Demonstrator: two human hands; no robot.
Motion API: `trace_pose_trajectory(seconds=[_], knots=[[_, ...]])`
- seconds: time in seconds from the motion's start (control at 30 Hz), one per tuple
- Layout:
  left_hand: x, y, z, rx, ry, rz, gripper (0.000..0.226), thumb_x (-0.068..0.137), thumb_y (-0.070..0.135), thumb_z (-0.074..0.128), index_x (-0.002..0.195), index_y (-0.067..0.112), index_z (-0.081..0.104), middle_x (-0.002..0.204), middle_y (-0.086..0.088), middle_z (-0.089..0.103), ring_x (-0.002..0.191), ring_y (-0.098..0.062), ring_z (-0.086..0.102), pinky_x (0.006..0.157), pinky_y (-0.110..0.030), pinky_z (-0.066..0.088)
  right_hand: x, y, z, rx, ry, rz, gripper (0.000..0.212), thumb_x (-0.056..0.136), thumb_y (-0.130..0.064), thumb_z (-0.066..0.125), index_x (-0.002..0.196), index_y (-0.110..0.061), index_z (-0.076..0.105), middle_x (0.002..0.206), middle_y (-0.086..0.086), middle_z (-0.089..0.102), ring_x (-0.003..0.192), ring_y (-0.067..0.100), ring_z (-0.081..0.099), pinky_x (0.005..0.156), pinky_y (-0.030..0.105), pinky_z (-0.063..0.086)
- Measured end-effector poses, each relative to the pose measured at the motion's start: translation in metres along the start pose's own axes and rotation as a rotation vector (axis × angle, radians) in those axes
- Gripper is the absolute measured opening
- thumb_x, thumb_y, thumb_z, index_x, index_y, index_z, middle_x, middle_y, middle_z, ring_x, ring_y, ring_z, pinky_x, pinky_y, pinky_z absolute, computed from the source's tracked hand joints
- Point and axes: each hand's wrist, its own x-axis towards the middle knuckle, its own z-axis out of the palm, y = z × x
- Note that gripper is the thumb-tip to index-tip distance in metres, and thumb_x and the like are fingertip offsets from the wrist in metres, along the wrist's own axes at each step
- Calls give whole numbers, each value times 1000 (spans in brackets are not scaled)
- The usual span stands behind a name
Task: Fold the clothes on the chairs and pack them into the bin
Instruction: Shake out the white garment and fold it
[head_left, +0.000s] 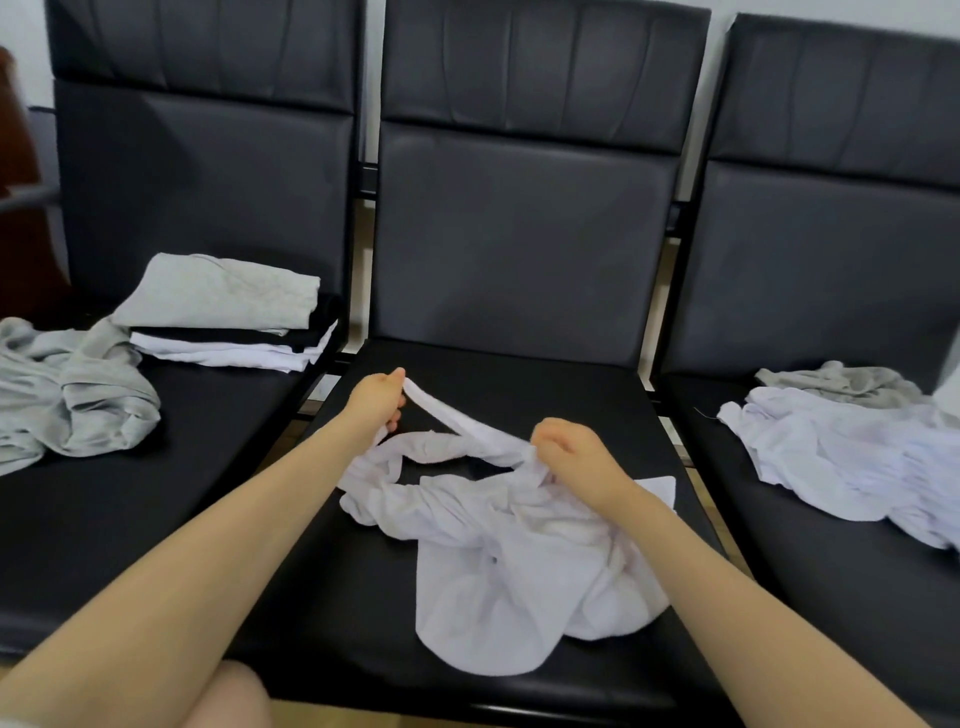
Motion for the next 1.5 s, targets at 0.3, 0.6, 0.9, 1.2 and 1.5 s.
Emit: trace_pose_trajectory(seconds=[0.3, 0.6, 0.9, 1.2, 1.5], knots=[[2, -12, -24, 164, 40, 29, 38, 94, 44, 51, 74, 12, 53, 65, -1, 45, 52, -15, 37, 47, -25, 31, -1, 24, -30, 84, 377, 322, 24, 91, -9, 46, 67, -9, 45, 68, 9, 43, 64, 18, 37, 60, 30, 33], [-8, -26, -30, 793, -138, 452, 14, 83, 40, 69, 86, 27, 71, 97, 14, 67, 96, -8, 58, 87, -30, 47, 13, -16, 12, -293, 414, 9, 10, 87, -14, 53, 87, -19, 62, 85, -8, 53, 86, 9, 49, 64, 19, 38], [-24, -17, -22, 907, 22, 278, 51, 94, 24, 50, 50, 11, 29, 49, -2, 30, 49, -16, 31, 48, -29, 25, 6, -10, 44, -582, 227, 455, 50, 86, -62, 50, 60, -19, 47, 59, -5, 52, 58, 13, 47, 56, 27, 35], [-39, -21, -18, 609, -121, 244, 41, 87, 14, 50, 55, 18, 24, 59, 0, 23, 63, -16, 23, 62, -32, 22, 10, -4, 28, -49, 300, 653, 31, 79, -40, 64, 58, -17, 66, 59, -2, 55, 55, 18, 51, 55, 27, 37], [-48, -28, -16, 682, -143, 288, 21, 88, 16, 50, 68, 10, 47, 73, -7, 45, 71, -17, 38, 66, -32, 33, 24, -7, 29, -25, 354, 777, 17, 84, -27, 61, 76, -12, 62, 73, 2, 59, 65, 20, 54, 67, 29, 42]])
